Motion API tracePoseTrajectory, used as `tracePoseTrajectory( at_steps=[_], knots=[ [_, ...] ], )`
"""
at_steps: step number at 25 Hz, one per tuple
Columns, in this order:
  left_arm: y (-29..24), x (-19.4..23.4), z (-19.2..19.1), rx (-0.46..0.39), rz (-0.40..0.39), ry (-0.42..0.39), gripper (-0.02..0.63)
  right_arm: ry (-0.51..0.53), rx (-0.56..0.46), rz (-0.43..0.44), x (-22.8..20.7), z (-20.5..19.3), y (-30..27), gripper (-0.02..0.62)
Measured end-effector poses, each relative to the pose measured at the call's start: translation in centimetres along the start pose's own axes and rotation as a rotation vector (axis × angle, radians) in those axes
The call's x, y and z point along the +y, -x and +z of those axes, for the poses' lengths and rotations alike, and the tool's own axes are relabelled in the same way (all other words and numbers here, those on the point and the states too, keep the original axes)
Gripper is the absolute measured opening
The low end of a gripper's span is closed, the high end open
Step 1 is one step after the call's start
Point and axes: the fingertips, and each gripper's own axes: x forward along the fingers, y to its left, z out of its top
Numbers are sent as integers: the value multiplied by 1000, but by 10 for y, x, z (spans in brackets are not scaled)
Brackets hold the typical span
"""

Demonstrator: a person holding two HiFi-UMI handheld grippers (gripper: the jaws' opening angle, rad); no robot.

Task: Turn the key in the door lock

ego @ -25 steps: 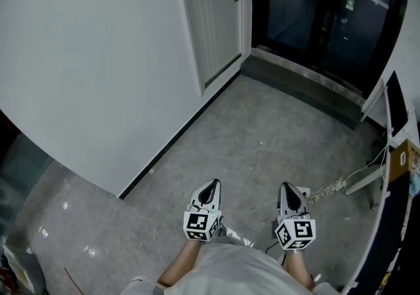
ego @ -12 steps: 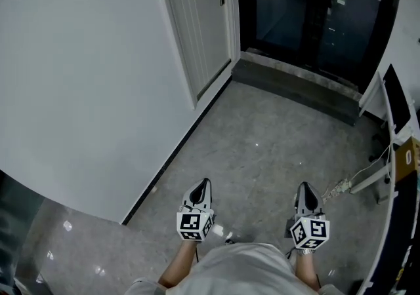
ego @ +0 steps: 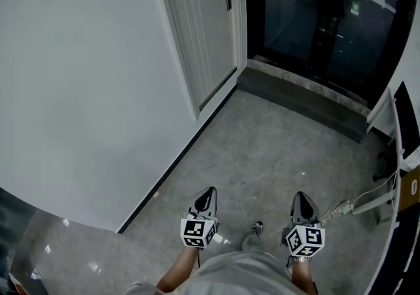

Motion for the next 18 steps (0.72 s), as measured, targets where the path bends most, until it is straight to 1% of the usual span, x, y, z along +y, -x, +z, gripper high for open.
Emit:
tracePoseTrajectory(
  at_steps=[2, 4, 7, 10, 12, 15, 18],
  knots=[
    [-23, -1, -2, 11, 17, -4, 9, -8, 15, 8, -18, -3, -28, 0],
    [-46, 6, 5, 13, 43, -3, 9, -12, 32, 22, -27, 0, -57, 1],
    [-86, 15, 25, 12, 74, -8, 9, -5, 22, 68, -30, 19, -99, 2],
    [-133, 4, 41, -37, 85, -22, 9, 2, 14, 102, -54, 32, -136, 2],
    [-160, -5, 44, -55, 100, 0, 9, 6, 24, 114, -75, 35, -160, 2],
    [-190, -16, 44, -41, 127, 41, 9, 14, 36, 129, -97, 44, -193, 1],
    [-211, -18, 46, -8, 114, 26, 9, -11, 29, 143, -100, 54, -216, 0]
  ],
)
